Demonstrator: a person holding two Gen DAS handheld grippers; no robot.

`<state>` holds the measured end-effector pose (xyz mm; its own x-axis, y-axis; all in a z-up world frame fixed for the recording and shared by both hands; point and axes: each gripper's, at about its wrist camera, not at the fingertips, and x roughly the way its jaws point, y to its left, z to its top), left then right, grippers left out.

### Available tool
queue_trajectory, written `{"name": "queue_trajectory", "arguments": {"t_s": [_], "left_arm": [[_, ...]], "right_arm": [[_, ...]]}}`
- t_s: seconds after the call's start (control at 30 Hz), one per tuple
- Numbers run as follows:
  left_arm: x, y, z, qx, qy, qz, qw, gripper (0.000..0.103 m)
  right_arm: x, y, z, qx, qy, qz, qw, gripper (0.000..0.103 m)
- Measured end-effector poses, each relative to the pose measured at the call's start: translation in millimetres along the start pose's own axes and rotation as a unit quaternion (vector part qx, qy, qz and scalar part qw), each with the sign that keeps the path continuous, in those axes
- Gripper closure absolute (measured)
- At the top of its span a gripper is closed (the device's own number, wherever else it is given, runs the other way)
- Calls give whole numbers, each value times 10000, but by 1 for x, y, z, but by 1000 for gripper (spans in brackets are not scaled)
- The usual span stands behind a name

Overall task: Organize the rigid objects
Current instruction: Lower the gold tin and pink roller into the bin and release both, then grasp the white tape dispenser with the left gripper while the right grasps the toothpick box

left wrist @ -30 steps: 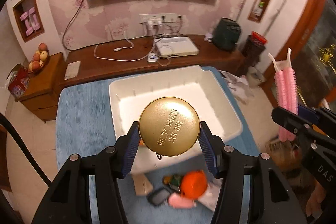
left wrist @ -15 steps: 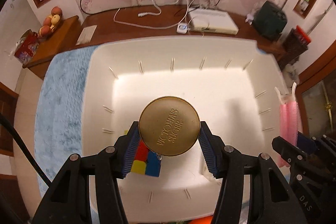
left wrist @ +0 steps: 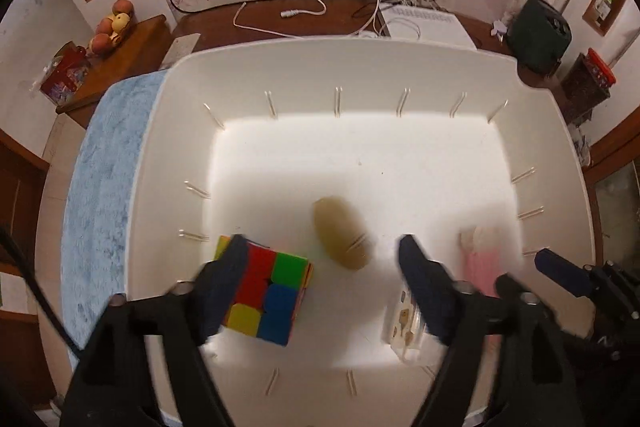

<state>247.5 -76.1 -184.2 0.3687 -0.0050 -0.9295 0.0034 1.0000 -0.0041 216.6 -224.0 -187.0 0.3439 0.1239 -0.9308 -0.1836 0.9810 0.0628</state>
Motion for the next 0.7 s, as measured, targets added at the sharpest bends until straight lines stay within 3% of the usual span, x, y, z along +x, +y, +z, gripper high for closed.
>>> {"name": "queue_trajectory", "arguments": {"t_s": [0.33, 0.7], "left_arm": [[-39, 14, -11, -265, -16, -104, 9996, 12], [-110, 21, -56, -115, -232, -361, 9990, 12]], "right_arm": [[-42, 9, -25, -69, -297, 184, 9994, 54], [-100, 17, -84, 86, -560, 74, 9984, 50]]}}
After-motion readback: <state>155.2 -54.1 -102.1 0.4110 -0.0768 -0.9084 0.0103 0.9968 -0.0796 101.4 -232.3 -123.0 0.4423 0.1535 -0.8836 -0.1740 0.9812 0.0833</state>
